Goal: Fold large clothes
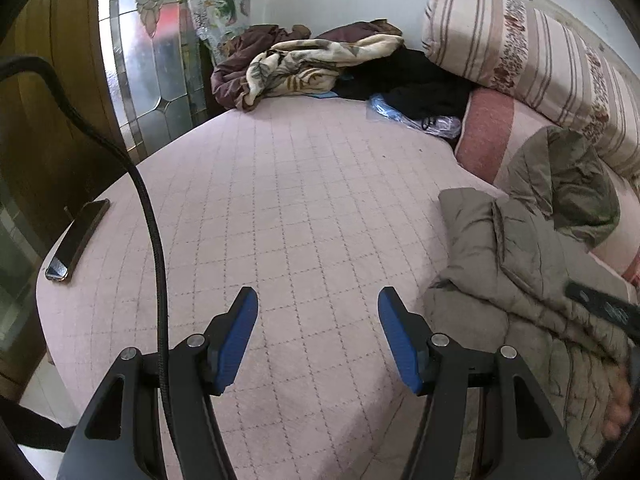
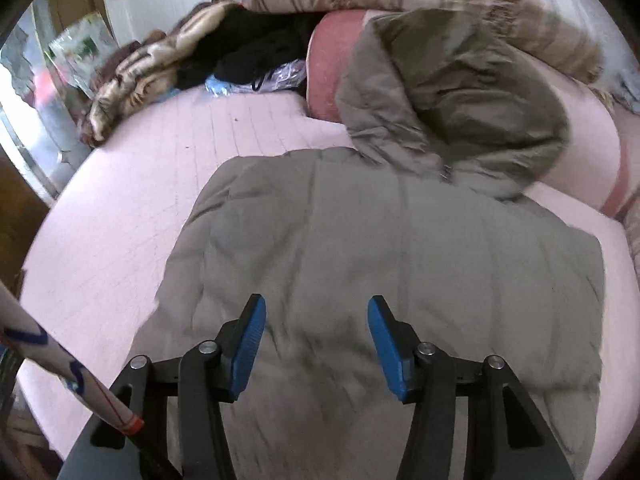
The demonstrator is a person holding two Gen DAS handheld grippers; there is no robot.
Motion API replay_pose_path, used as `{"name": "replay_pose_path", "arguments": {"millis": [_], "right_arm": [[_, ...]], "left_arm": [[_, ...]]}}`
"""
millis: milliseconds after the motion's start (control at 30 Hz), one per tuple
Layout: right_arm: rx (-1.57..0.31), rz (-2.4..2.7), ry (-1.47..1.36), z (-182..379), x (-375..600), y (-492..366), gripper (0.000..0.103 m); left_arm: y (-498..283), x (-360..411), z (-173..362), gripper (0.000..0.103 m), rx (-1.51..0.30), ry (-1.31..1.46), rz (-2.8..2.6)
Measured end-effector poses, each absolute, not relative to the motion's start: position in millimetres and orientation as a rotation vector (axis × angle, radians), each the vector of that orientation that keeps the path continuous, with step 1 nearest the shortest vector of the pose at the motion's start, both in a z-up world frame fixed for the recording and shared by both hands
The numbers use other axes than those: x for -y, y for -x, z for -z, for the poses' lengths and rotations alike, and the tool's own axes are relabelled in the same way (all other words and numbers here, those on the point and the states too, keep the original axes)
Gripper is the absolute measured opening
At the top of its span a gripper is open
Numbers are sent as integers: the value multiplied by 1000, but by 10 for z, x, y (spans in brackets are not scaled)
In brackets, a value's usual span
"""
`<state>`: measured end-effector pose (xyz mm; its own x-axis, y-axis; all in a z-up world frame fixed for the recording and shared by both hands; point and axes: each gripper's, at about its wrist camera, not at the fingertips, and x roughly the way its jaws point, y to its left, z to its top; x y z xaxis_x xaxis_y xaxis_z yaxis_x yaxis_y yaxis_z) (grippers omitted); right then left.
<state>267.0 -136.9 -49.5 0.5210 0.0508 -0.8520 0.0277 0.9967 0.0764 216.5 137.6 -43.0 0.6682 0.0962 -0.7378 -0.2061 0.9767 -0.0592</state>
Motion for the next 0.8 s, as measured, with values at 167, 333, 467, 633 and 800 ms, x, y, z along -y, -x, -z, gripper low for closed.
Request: {"name": "replay_pose_path", "arguments": {"millis": [167, 333, 467, 633, 800], "right_arm": [[-1060, 65, -128, 556, 1966, -1871, 63], [-1075, 153, -218, 687, 2483, -993, 63], [-1042, 229, -237, 722, 2683, -392, 65], [-991, 286, -285, 748, 2841, 169, 66], [-928, 315, -306, 751, 2890, 396, 68]], "left_arm": [[-2128, -1219, 493, 61, -848, 98, -123], [-1994, -962, 593, 61, -875, 39, -69], [-1824, -662, 679, 61, -893, -13, -14], [-1525, -288, 789, 62, -898, -75, 66], [-1304, -135, 959, 62, -936, -110, 67]]}}
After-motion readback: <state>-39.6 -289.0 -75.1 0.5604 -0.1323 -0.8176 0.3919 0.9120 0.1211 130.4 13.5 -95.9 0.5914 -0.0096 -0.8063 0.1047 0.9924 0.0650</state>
